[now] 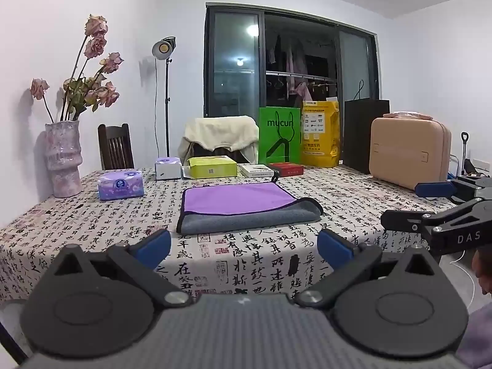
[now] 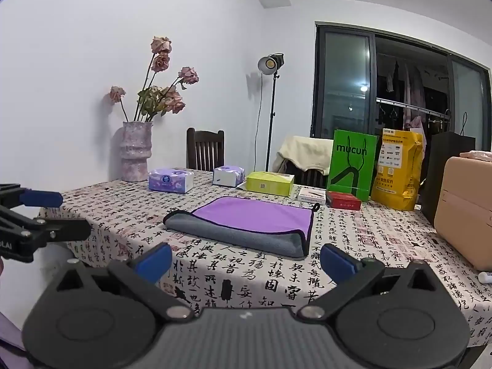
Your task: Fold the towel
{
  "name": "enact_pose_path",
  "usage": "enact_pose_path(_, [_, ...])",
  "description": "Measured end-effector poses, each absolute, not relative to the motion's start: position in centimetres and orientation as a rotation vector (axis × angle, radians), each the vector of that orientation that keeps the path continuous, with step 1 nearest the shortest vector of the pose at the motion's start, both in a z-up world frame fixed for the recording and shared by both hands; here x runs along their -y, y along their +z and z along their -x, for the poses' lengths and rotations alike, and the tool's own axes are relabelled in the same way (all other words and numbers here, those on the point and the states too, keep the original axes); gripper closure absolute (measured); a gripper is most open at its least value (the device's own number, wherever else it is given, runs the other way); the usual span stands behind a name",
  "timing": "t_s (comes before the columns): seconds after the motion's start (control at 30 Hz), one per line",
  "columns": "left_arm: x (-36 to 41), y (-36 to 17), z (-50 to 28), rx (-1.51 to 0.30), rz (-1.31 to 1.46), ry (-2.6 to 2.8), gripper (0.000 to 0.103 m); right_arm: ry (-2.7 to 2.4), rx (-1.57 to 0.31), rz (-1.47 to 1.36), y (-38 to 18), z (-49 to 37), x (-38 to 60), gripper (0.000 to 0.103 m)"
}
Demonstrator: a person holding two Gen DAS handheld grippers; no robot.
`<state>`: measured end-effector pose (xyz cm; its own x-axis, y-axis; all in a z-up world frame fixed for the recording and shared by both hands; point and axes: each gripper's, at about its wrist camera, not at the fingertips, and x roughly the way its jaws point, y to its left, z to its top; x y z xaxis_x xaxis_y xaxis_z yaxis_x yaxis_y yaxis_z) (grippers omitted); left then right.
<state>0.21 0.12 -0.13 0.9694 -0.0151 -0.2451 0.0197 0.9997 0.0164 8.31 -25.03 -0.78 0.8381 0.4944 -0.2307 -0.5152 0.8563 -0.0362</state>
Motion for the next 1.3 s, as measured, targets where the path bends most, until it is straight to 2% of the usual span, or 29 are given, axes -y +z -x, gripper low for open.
enact_pose_path(1.3, [-0.51,-0.19,-0.31,-0.253,0.004,-0.014,0.000,0.538,-0.243,0.114,-1.32,-8.35,24.31,0.000])
